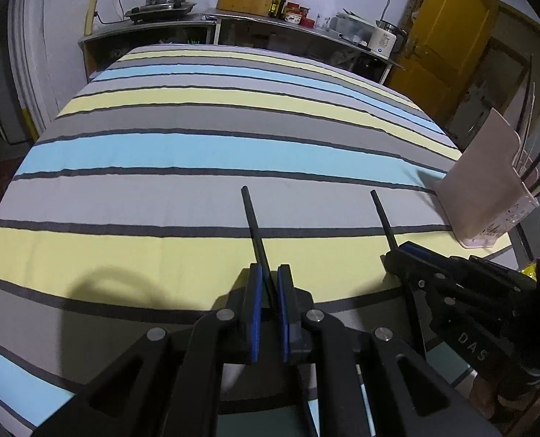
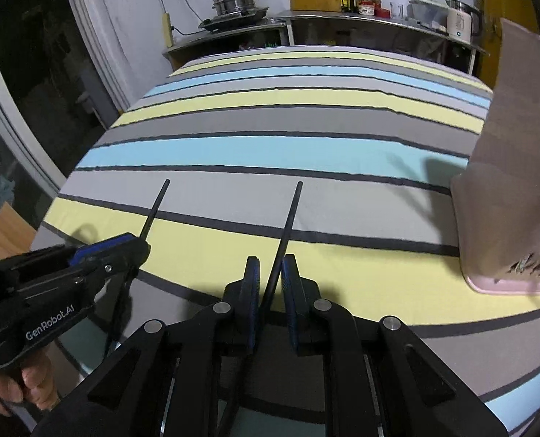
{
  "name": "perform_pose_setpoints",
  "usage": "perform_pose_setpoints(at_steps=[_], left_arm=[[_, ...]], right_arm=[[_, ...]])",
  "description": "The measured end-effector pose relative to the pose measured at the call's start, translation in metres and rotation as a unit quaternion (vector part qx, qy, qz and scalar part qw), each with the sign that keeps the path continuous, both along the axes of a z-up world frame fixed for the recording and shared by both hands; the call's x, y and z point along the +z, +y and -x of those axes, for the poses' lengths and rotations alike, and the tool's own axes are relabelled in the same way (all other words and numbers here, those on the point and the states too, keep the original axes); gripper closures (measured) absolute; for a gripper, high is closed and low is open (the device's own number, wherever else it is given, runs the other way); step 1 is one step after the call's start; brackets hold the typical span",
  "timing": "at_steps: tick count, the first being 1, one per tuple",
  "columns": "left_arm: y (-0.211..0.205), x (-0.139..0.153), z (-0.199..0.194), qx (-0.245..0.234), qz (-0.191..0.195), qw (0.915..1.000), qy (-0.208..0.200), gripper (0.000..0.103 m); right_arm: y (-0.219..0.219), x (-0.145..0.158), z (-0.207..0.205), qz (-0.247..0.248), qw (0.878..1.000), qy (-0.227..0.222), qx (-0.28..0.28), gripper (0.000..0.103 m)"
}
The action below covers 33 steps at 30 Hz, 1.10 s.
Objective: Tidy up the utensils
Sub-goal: 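Grasp a black chopstick with the left gripper while the right gripper grasps another, then lift the black chopsticks with both grippers and carry them over the pink holder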
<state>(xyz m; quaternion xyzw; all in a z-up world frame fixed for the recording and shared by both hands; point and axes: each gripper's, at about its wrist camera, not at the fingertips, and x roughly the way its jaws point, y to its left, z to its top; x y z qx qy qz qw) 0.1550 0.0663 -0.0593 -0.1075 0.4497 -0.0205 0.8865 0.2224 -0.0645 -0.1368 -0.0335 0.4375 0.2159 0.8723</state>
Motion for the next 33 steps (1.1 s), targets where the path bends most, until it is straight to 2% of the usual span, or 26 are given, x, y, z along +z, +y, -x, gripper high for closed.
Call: perform_pose_setpoints(at_steps=[8, 11, 14, 23, 33], left_arm=[[-0.007, 0.002, -0.001, 0.000, -0.027, 0.9996, -0.005, 0.095], [-0.004, 0.003, -0.003, -0.006, -0.011, 0.9999, 0.002, 0.096], [-0.002, 0.009, -0.001, -0.008, -0.003, 1.0000, -0.001, 0.096], [-0.003, 0.059, 0.018, -0.032, 0.011, 0.9980, -0.053, 0.097], [-0.003, 0.118, 0.037, -0.059, 0.026, 0.9911, -0.117, 0.097]], right_arm=[[0.001, 0.003, -0.004, 0.009, 1.000, -0.004, 0.001, 0.096], [-0.005, 0.006, -0.008, -0.011, 1.000, 0.014, -0.001, 0.097], [-0.011, 0.013, -0.003, -0.025, 1.000, 0.010, -0.002, 0.098], [-0.029, 0.057, 0.023, -0.069, 0.997, -0.030, 0.008, 0.098], [-0.056, 0.120, 0.052, -0.118, 0.989, -0.092, 0.001, 0.098]])
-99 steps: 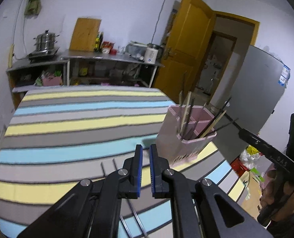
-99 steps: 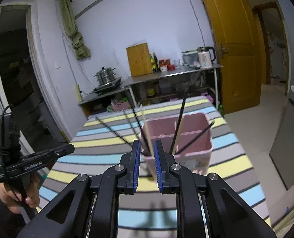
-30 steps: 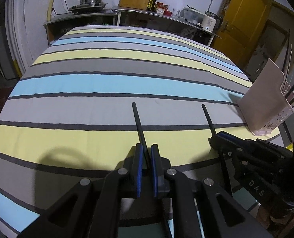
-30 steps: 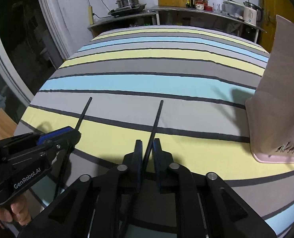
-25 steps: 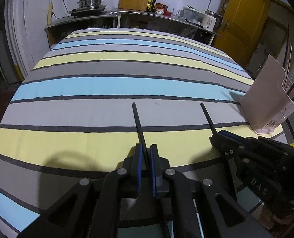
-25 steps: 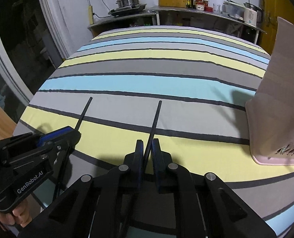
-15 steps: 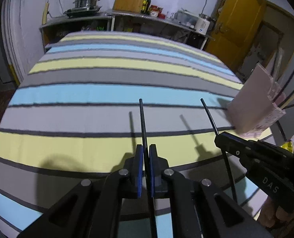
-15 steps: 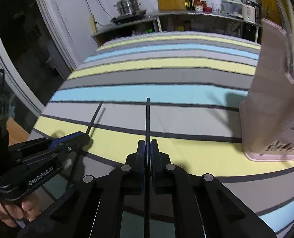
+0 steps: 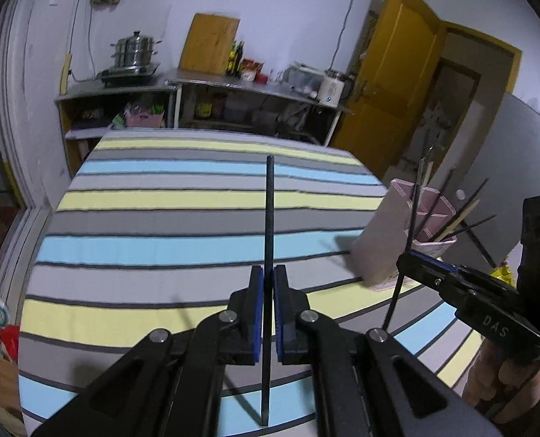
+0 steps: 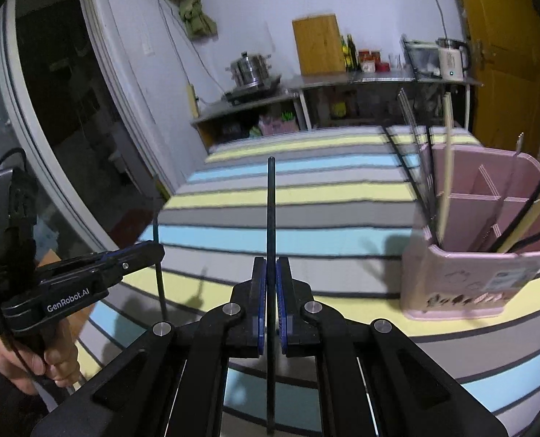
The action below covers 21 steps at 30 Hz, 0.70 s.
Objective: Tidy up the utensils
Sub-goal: 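Lift the black chopsticks with both grippers and carry them over the pink holder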
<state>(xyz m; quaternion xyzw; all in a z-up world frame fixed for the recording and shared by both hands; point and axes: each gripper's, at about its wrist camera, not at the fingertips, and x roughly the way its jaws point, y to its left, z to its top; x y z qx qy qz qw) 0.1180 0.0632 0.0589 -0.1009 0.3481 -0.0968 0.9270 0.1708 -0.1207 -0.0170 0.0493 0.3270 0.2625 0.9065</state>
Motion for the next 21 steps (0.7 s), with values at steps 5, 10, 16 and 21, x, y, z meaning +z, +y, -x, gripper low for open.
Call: perform_pose_setpoints(at_steps=[5, 10, 16, 21], left_arm=[[-0.006, 0.011, 0.004, -0.017, 0.004, 0.9998, -0.012, 0.097], [-0.015, 0.015, 0.007, -0.032, 0.009, 0.9993, -0.017, 0.097], [-0.018, 0.016, 0.013, -0.039, 0.008, 0.9991, -0.016, 0.097], [-0.017, 0.018, 0.018, -0.043, 0.006, 0.9990, -0.013, 0.097]], right_arm=[[-0.014, 0.014, 0.014, -0.011, 1.000, -0.017, -0.007, 0.098], [-0.026, 0.021, 0.025, -0.018, 0.999, -0.026, -0.013, 0.098], [-0.033, 0.020, 0.028, -0.019, 0.999, -0.023, -0.017, 0.098], [-0.037, 0.018, 0.032, -0.018, 0.999, -0.021, -0.017, 0.098]])
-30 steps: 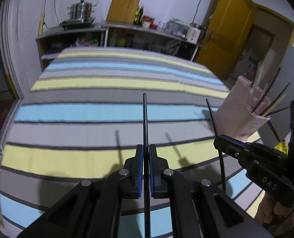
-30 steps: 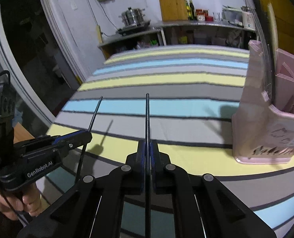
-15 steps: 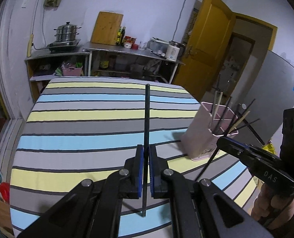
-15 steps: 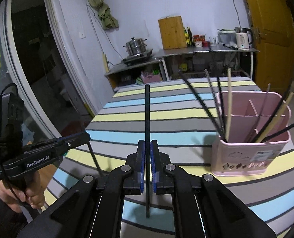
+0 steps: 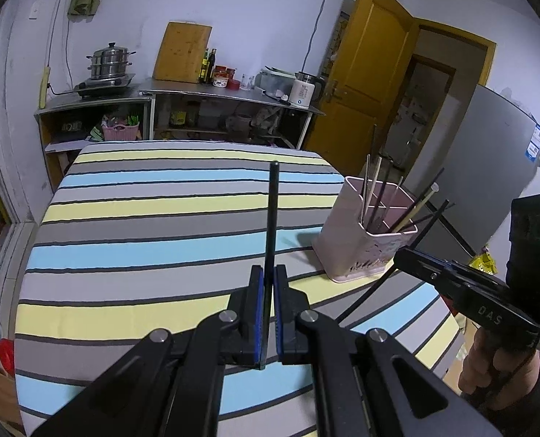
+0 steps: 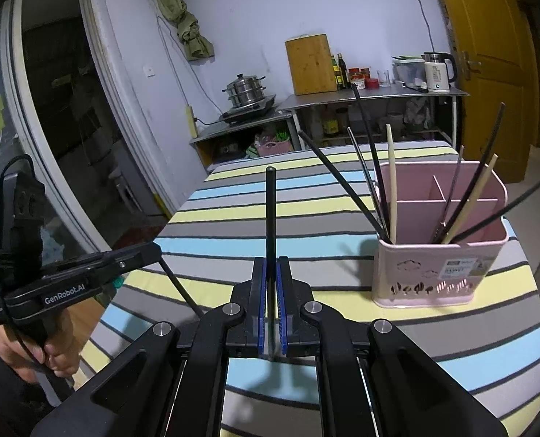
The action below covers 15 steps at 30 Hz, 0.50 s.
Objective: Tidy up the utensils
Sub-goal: 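Lift the black chopsticks with both grippers and carry them over the pink holder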
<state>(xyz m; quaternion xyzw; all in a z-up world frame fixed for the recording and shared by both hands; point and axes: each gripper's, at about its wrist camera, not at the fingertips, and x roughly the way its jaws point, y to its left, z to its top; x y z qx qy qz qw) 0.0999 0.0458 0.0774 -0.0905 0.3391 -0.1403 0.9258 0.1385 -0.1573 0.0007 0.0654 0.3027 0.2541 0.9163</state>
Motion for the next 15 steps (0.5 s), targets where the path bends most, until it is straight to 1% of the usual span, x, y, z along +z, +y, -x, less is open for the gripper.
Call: perform_pose_setpoints(at_steps=[6, 9, 15], left_arm=[[-0.002, 0.003, 0.003, -0.004, 0.000, 1.0000, 0.009, 0.097], [-0.005, 0.009, 0.005, -0.008, 0.004, 1.0000, 0.004, 0.097], [-0.024, 0.022, -0.001, -0.038, 0.018, 0.9991, -0.007, 0.097]], right_arm=[[-0.007, 0.000, 0.004, 0.001, 1.000, 0.001, -0.006, 0.098], [-0.012, 0.005, 0.008, -0.003, 1.000, -0.005, -0.012, 0.098], [-0.034, 0.018, 0.017, -0.013, 0.999, -0.024, -0.034, 0.098]])
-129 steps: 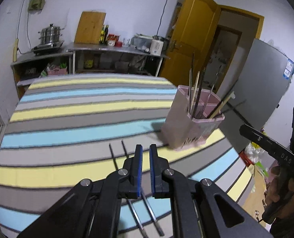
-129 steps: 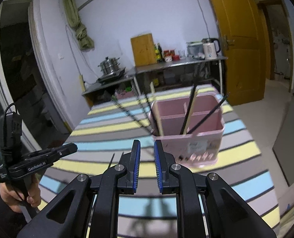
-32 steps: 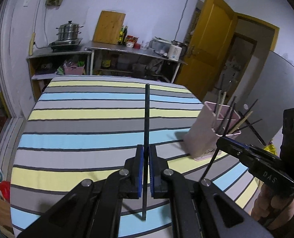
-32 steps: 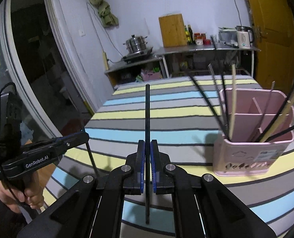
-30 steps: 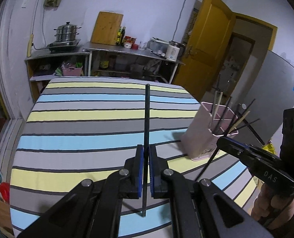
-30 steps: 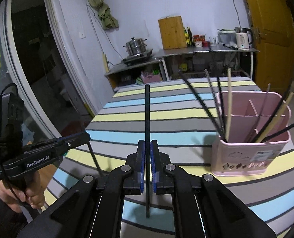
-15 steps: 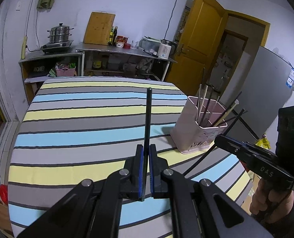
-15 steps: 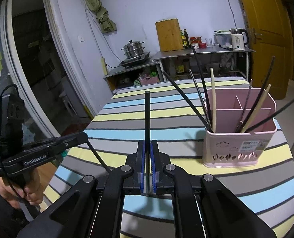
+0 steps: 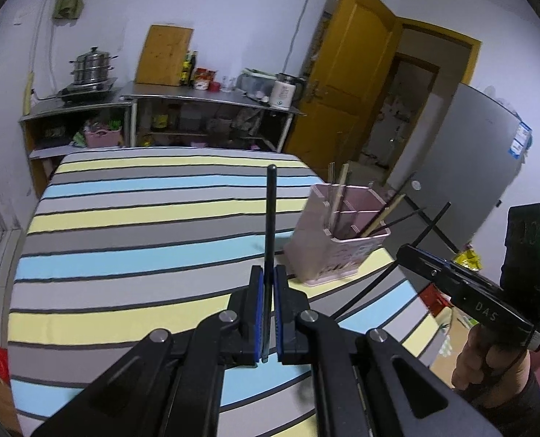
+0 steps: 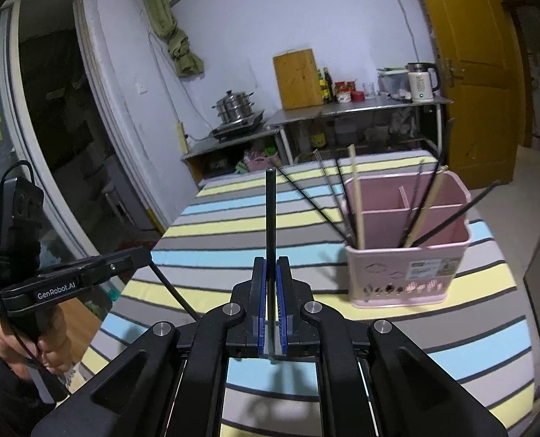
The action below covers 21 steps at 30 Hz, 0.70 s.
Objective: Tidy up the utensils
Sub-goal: 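Lift the black chopsticks with both grippers and carry them over the pink holder, then lower the black chopsticks into the pink holder and open both grippers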
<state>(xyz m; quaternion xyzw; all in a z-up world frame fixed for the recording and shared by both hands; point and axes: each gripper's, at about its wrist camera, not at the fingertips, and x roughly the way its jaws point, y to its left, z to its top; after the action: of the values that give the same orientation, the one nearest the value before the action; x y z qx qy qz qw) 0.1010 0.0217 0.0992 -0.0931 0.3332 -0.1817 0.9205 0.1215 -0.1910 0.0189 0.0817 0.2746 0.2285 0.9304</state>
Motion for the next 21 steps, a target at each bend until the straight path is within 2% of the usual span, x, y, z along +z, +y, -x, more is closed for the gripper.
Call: perform_pose_setpoints(at_steps=[9, 21], left_arm=[[-0.041, 0.020, -0.022, -0.044, 0.026, 0.9987, -0.008, 0.097], [-0.079, 0.065, -0.058, -0.069, 0.043, 0.9952, -0.054, 0.097]], right_arm=[[-0.043, 0.020, 0.004, -0.015, 0.998, -0.024, -0.048, 0.098], [-0.082, 0.067, -0.013, -0.035, 0.991, -0.082, -0.099, 0.098]])
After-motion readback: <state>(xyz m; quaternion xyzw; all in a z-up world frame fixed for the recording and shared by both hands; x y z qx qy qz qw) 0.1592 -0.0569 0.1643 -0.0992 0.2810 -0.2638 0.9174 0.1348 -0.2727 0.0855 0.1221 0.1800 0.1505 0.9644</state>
